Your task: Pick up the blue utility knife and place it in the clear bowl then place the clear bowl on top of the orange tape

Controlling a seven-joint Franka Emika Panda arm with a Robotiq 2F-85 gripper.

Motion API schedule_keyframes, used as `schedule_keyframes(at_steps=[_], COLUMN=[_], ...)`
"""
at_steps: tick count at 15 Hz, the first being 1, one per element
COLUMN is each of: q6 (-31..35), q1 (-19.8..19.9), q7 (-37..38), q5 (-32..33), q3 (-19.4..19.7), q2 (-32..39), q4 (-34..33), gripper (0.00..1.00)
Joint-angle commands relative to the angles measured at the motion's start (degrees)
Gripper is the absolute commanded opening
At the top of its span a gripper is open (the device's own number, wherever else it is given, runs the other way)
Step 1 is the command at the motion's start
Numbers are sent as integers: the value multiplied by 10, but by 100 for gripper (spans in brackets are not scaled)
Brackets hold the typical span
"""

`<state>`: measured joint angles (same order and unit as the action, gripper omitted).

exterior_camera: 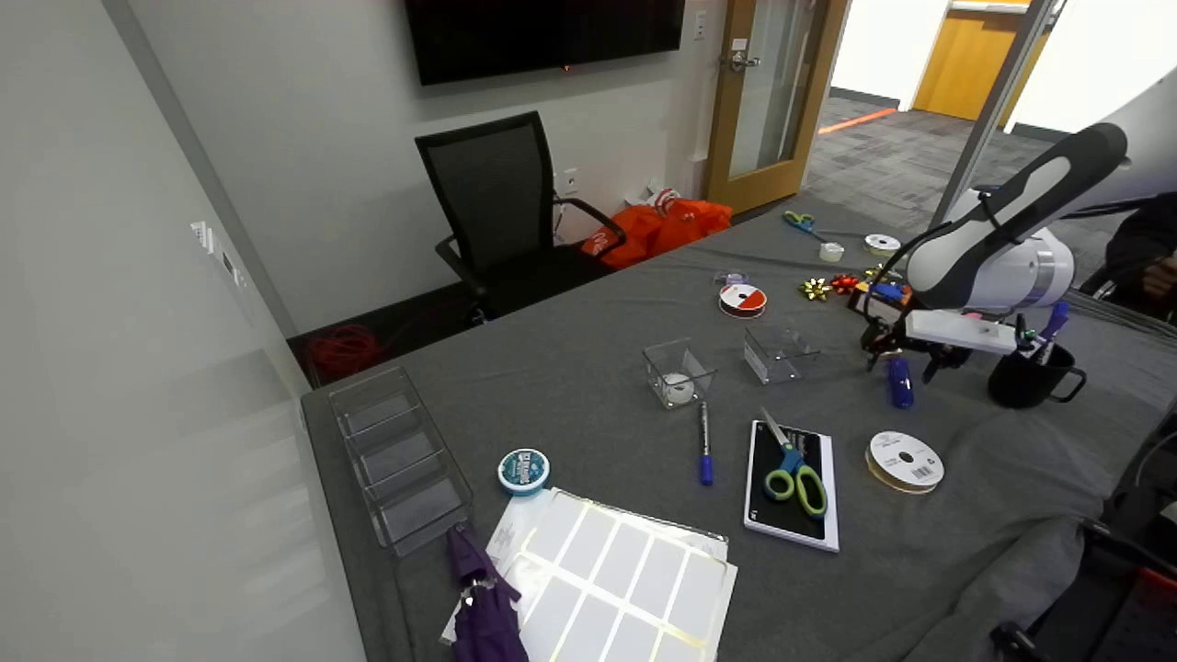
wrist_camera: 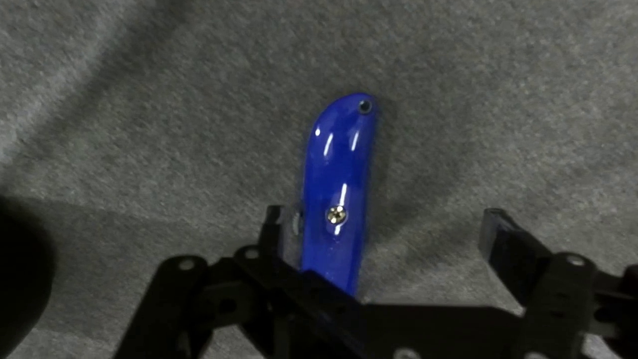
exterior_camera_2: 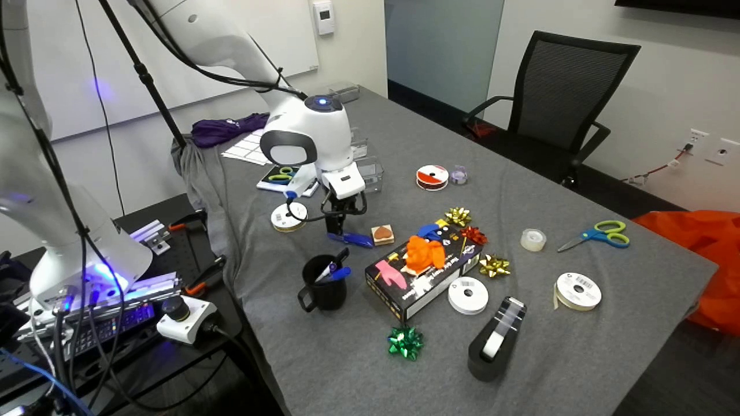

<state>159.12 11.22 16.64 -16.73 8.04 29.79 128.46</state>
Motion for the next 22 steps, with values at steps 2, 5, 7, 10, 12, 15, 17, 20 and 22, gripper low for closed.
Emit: schedule_keyframes(at_steps=[2,5,7,10,12,15,17,20,22], q6=[37,46,49,47,46,43,38,30,22], q1=[6,6,7,5,5,2,3,0,-1], q7=[-6,-5,-7,-4,-3,-3,-6,-5,-7], q5=[-8,-7,-6,-5,-4,0,3,9,13], q3=[1,0,0,2,4,11,14,21,26], q2=[32,46,53,58,56,48,39,27,17], q4=[-16,-22,-26,-30,-31,-28,-23,-18,-10], gripper=[100,98,74,54,41,21,15,2,3])
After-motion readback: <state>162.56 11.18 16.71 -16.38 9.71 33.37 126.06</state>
